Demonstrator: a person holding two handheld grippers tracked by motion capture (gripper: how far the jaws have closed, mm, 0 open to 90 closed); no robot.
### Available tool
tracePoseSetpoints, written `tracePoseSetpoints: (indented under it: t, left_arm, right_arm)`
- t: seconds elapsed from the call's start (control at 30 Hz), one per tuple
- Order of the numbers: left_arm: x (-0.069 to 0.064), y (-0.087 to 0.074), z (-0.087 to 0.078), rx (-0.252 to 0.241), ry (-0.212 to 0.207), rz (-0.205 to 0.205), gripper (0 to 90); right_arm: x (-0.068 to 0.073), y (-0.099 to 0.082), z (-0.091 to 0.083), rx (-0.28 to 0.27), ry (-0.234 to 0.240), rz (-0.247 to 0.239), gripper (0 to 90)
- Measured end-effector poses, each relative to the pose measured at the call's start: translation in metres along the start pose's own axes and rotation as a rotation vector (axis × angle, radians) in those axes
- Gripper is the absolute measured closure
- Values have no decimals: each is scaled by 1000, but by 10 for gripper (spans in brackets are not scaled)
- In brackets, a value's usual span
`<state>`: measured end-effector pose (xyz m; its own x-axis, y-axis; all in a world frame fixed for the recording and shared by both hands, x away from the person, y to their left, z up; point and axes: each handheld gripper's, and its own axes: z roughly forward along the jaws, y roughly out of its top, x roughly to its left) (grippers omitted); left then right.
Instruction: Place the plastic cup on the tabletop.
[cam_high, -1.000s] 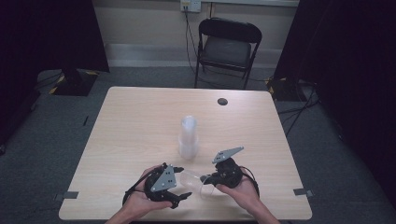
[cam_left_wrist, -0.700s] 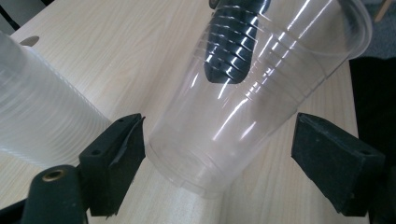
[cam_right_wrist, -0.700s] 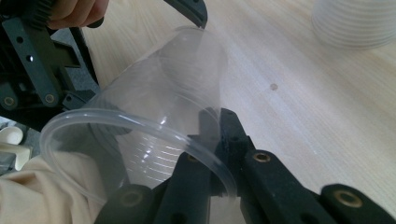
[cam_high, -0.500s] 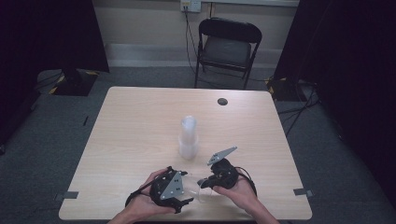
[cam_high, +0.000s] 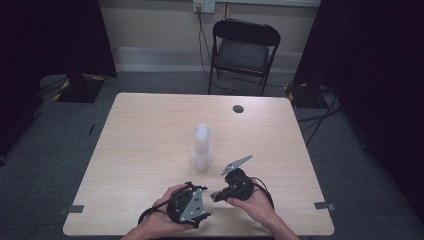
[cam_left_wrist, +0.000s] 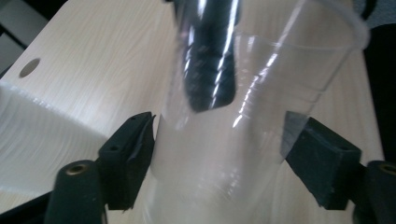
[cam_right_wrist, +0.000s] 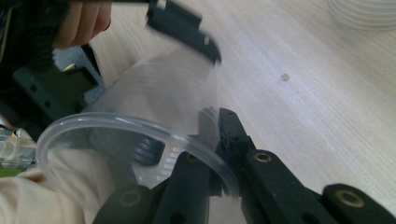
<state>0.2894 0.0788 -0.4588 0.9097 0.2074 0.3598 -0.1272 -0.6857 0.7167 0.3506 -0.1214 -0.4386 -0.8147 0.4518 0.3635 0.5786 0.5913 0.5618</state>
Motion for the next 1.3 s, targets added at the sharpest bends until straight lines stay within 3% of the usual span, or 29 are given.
tracePoseSetpoints:
  t: [0.13, 0.23, 0.67, 0.7, 0.87, 0.97, 1.2, 1.3]
  left_arm:
    - [-6, 4, 2, -5, 1, 33, 299]
    - [-7, 7, 1, -30, 11, 32, 295]
    - [-7, 13, 2, -55, 22, 7, 257]
    - [-8, 14, 3, -62, 30, -21, 257]
    - [-7, 16, 4, -57, 40, -14, 242]
    - [-7, 16, 4, -55, 39, -31, 241]
    - [-8, 16, 4, -48, 53, -8, 276]
    - [-6, 15, 4, -64, 56, -38, 279]
  right_arm:
    - [0, 1, 3, 10, 5, 8, 882]
    - [0, 1, 4, 11, 19, 28, 883]
    - [-1, 4, 9, 14, 14, 84, 883]
    - [-1, 5, 9, 13, 12, 87, 883]
    - [-2, 4, 9, 3, 13, 109, 883]
    - [-1, 5, 9, 4, 16, 115, 884]
    - [1, 6, 11, 5, 16, 117, 878]
    - [0, 6, 10, 0, 15, 123, 862]
